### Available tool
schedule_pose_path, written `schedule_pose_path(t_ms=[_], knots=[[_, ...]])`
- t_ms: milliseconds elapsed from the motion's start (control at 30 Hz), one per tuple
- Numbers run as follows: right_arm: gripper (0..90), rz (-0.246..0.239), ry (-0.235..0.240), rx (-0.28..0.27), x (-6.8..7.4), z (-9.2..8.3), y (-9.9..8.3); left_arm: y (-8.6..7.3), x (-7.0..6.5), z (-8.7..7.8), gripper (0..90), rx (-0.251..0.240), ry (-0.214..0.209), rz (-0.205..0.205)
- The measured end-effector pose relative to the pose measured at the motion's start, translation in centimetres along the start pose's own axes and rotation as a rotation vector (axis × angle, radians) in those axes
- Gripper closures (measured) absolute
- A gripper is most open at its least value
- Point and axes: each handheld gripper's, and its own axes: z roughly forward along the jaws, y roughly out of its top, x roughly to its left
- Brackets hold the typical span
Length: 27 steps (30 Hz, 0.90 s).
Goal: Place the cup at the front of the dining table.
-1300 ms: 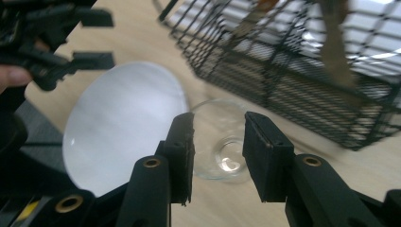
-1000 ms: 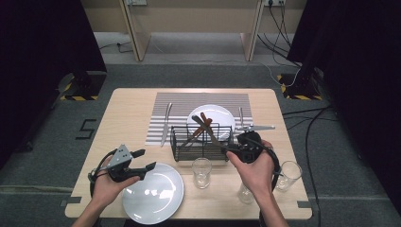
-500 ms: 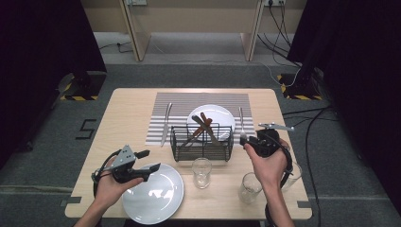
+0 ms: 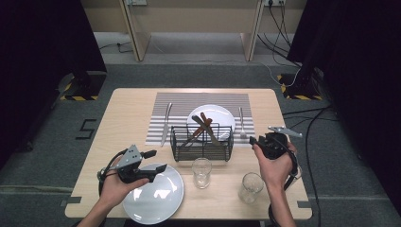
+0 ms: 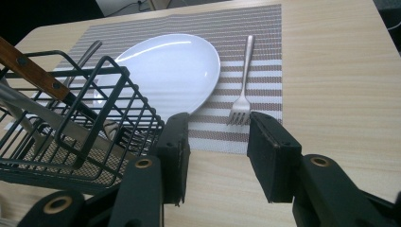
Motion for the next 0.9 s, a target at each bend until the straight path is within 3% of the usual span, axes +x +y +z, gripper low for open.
schedule_pose_path(t_ms=[433,900], knots=[[58.9,0.003,-0.012,-0.006,-0.2,-0.2,-0.1,1.6,-1.6,1.8,31.6,-0.002,-0.063,0.045],[59.3,0.001,-0.008,0.006,-0.1,0.0,-0.2,2.9,-3.1,3.5,31.6,0.001,-0.126,0.066]])
